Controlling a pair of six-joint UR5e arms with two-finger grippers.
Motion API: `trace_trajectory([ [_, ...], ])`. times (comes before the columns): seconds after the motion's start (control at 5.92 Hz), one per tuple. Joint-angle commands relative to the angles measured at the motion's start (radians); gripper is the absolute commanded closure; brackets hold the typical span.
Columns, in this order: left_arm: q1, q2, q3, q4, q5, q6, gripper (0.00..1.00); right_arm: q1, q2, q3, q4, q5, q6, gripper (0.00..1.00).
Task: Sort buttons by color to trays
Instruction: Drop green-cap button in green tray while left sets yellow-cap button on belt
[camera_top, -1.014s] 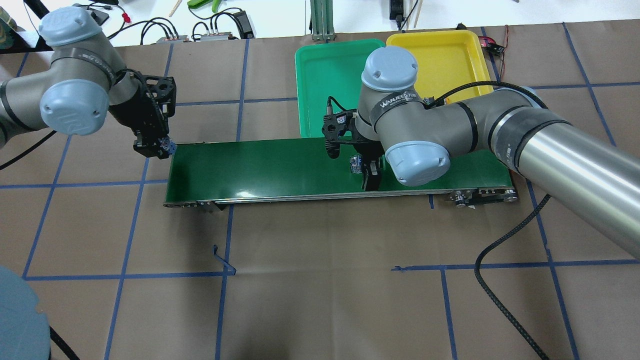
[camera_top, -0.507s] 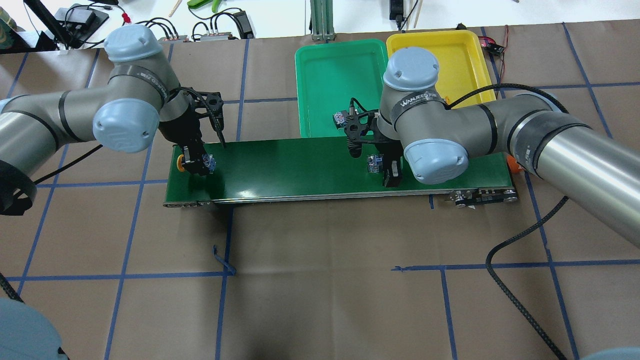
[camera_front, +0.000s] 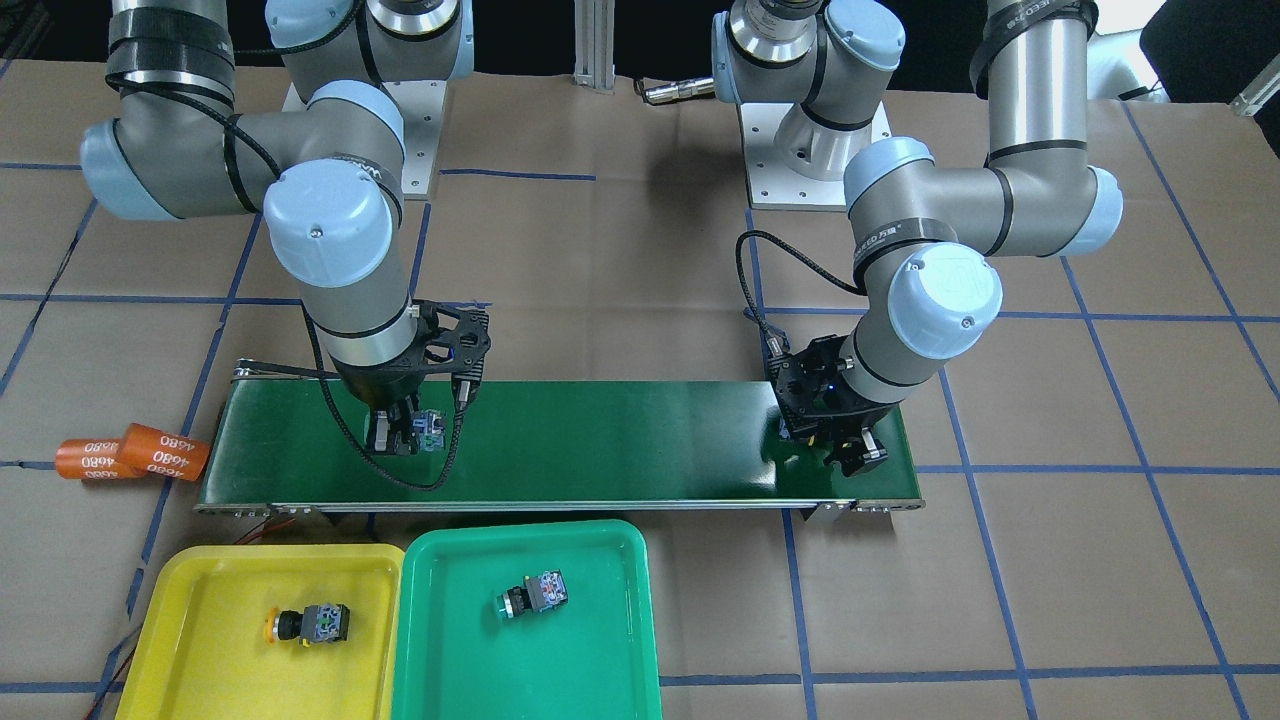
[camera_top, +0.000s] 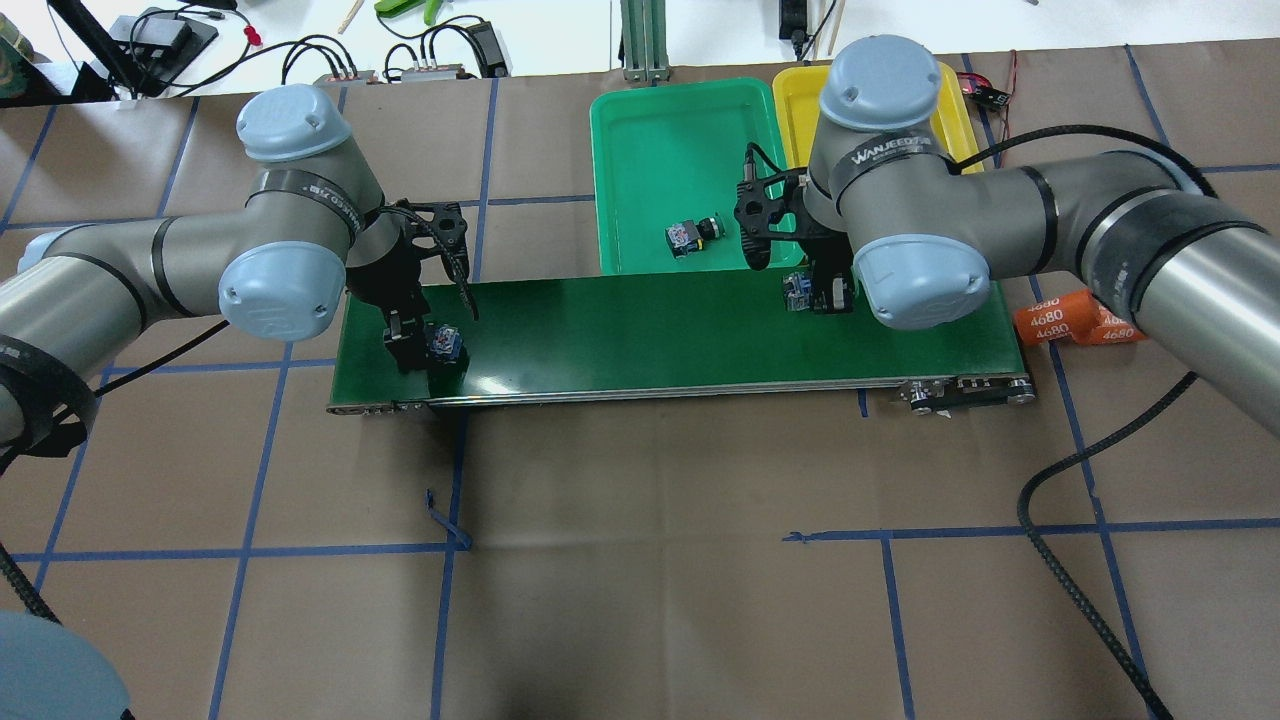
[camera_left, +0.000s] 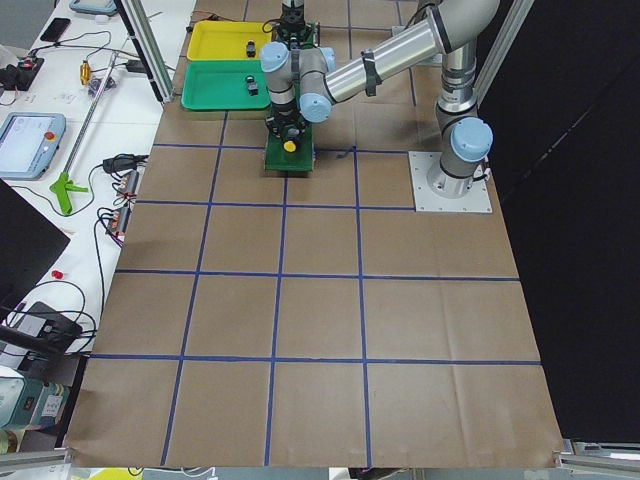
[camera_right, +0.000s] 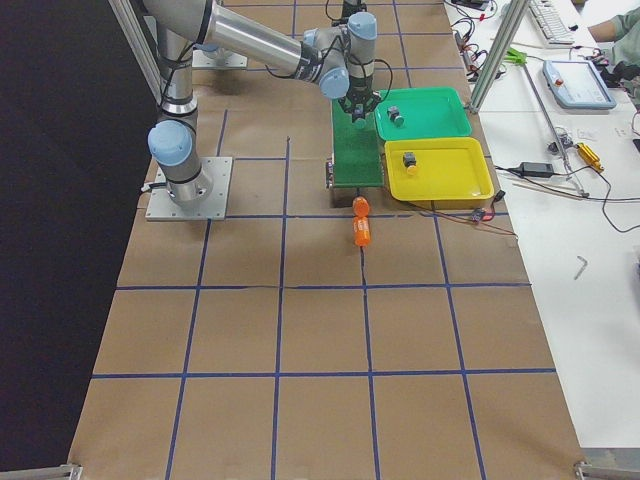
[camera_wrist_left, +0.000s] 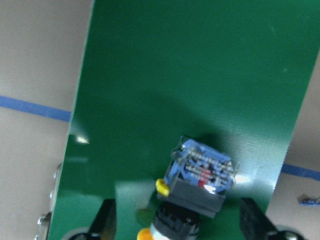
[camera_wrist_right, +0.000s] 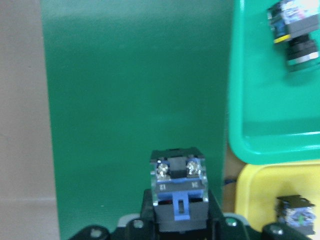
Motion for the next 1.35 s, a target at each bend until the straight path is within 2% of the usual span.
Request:
trace_trajectory([
  [0.0,-0.002,0.091,0.031,-0.11,0.007,-0.369,0.01,0.007,0.123,-0.207,-0.009,0.012,0.004,0.9],
  [0.17,0.002,0.155,0.075,-0.273,0.01,-0.595,0.01,0.01,0.215,-0.32,-0.026,0.056,0.006,0.9],
  [0.34,0.005,0.164,0.159,-0.407,0.007,-0.773,0.01,0.021,0.299,-0.393,-0.069,0.099,0.007,0.89],
  [0.51,0.002,0.176,0.235,-0.445,0.01,-0.902,0.01,0.039,0.377,-0.41,-0.156,0.137,0.027,0.75],
  [0.68,-0.007,0.187,0.275,-0.455,0.015,-1.091,0.01,0.067,0.406,-0.412,-0.175,0.18,0.104,0.12],
  [0.84,-0.007,0.219,0.298,-0.488,0.013,-1.229,0.01,0.067,0.388,-0.415,-0.163,0.171,0.107,0.0],
  [1.01,-0.013,0.239,0.3,-0.487,-0.006,-1.265,0.01,0.066,0.325,-0.415,-0.071,0.165,0.107,0.0],
  [1.18,-0.028,0.248,0.3,-0.472,-0.008,-1.269,0.01,0.062,0.247,-0.406,0.078,0.144,0.113,0.0],
])
